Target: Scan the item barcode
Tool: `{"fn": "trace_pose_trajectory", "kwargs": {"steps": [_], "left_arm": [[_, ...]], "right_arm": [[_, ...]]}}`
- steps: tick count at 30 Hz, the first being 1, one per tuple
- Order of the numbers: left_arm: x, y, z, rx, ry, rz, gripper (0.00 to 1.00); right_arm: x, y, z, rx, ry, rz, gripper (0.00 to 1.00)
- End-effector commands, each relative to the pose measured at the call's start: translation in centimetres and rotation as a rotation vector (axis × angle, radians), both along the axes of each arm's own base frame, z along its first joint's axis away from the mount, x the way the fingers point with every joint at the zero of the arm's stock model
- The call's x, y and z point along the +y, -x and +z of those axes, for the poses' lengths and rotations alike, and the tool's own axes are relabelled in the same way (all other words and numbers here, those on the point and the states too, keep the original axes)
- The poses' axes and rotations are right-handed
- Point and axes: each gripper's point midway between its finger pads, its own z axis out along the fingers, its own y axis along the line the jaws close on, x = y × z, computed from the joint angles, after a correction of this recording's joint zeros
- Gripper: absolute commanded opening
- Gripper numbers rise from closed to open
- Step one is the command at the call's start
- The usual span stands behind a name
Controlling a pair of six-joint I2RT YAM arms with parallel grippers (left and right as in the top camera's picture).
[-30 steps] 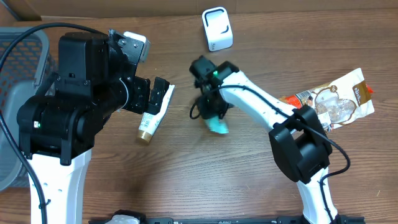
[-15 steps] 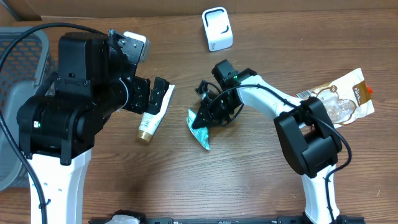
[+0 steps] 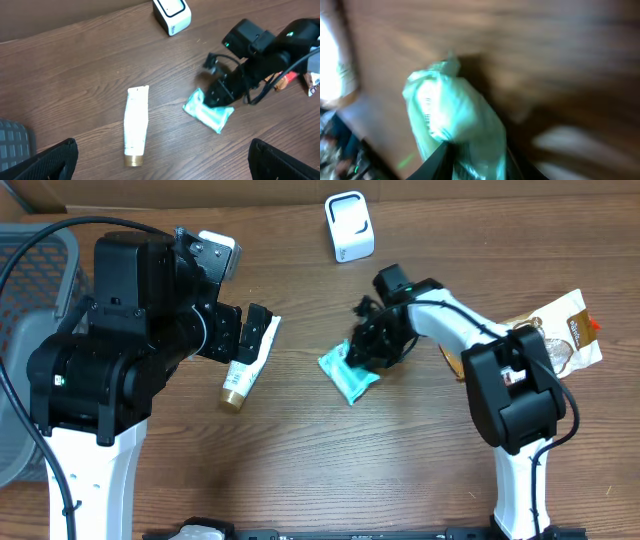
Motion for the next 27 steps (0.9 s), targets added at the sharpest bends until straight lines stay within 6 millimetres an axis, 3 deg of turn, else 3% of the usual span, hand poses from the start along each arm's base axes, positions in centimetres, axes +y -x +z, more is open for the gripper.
{"fn": "trace_pose_trajectory", "kwargs": {"steps": [1,5,7,10,14,18,23,27], "left_arm": [[0.1,-0.2,-0.2,0.008,0.002,0.015,1.00],[0.1,-0.2,-0.2,0.008,0.002,0.015,1.00],[0.1,-0.2,-0.2,0.008,0.002,0.015,1.00],[0.1,-0.2,-0.2,0.008,0.002,0.015,0.99],[0.1,-0.2,-0.2,0.008,0.002,0.015,1.00],[0.1,-0.2,-0.2,0.008,0.002,0.015,1.00],[0.1,-0.2,-0.2,0.008,0.002,0.015,1.00],[0.1,-0.2,-0.2,0.008,0.002,0.015,1.00]], "right_arm": [[-5.3,-2.0,-2.4,-0.054,0.238,-0.067,0.31],[-7.0,-3.4,-0.7,-0.066,0.251,-0.097,0.31],[-7.6,-4.6,1.6,-0.088,0.242,-0.119,0.31],[-7.1,-5.5,4.5,-0.125,0.228,-0.121,0.31],[-4.2,-4.7,6.6,-0.119,0.161,-0.089,0.32],[-1.3,-4.5,5.6,-0.141,0.162,-0.098,0.33],[0.3,-6.0,2.7,-0.281,0.282,-0.197,0.33],[1.5,-5.1,1.5,-0.318,0.309,-0.162,0.32]]}}
